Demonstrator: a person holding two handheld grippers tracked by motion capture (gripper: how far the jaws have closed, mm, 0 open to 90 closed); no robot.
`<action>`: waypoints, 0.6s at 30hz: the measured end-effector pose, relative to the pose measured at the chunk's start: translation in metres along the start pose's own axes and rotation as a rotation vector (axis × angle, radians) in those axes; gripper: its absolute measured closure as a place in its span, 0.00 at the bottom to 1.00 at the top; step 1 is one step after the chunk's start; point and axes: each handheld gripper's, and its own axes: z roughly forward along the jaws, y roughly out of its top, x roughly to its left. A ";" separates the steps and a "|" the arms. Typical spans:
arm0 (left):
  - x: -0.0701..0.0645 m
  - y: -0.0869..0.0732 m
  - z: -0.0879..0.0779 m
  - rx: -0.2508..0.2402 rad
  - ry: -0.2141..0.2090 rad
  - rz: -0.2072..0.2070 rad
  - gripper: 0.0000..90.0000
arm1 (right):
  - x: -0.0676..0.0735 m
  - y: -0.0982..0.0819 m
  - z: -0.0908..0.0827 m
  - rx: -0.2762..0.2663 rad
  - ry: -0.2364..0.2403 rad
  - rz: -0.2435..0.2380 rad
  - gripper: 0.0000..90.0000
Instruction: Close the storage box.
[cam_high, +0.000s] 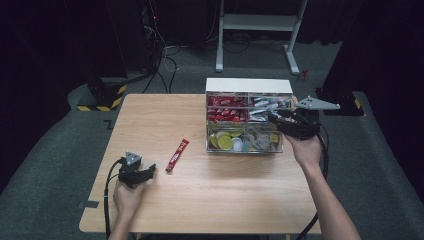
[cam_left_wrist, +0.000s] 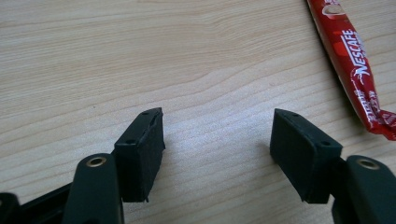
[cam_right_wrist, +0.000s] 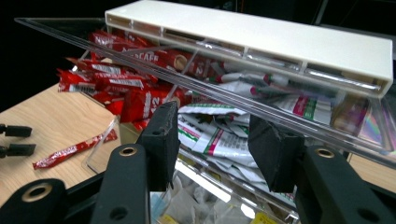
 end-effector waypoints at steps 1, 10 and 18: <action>0.000 0.000 0.000 0.000 0.000 0.000 0.39 | 0.000 0.000 0.000 0.000 0.000 0.000 0.59; 0.000 0.000 0.000 0.005 -0.003 0.000 0.38 | -0.002 -0.012 0.001 0.006 0.009 0.013 0.59; -0.001 0.000 0.000 0.003 -0.001 -0.002 0.38 | -0.002 -0.025 0.006 0.026 0.011 0.016 0.58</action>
